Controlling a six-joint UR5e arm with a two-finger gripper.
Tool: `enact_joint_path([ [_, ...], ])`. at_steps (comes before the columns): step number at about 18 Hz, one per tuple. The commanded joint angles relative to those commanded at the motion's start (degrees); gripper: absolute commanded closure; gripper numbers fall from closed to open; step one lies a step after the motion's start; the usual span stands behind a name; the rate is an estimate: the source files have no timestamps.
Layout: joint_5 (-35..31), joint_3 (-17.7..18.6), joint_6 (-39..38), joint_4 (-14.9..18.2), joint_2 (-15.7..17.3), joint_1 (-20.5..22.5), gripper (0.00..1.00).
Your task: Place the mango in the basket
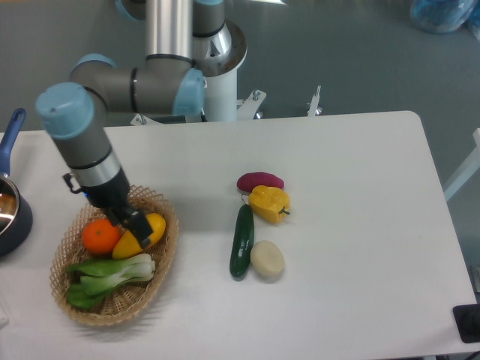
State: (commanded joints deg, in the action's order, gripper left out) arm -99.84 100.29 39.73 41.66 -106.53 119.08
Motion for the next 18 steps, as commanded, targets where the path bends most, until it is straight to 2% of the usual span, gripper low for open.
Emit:
enact_joint_path([
  [4, 0.5, -0.9, 0.7, -0.2, 2.4, 6.7, 0.00],
  [8, 1.1, 0.1, 1.8, 0.1, 2.4, 11.9, 0.00],
  [10, 2.5, 0.9, 6.6, 0.3, 2.4, 15.5, 0.00],
  [13, 9.4, 2.5, 13.0, 0.5, 2.9, 20.3, 0.00],
  [16, 9.9, 3.8, 18.0, 0.5, 2.8, 26.2, 0.00],
  [18, 10.0, 5.4, 22.7, 0.6, 4.5, 28.5, 0.00],
])
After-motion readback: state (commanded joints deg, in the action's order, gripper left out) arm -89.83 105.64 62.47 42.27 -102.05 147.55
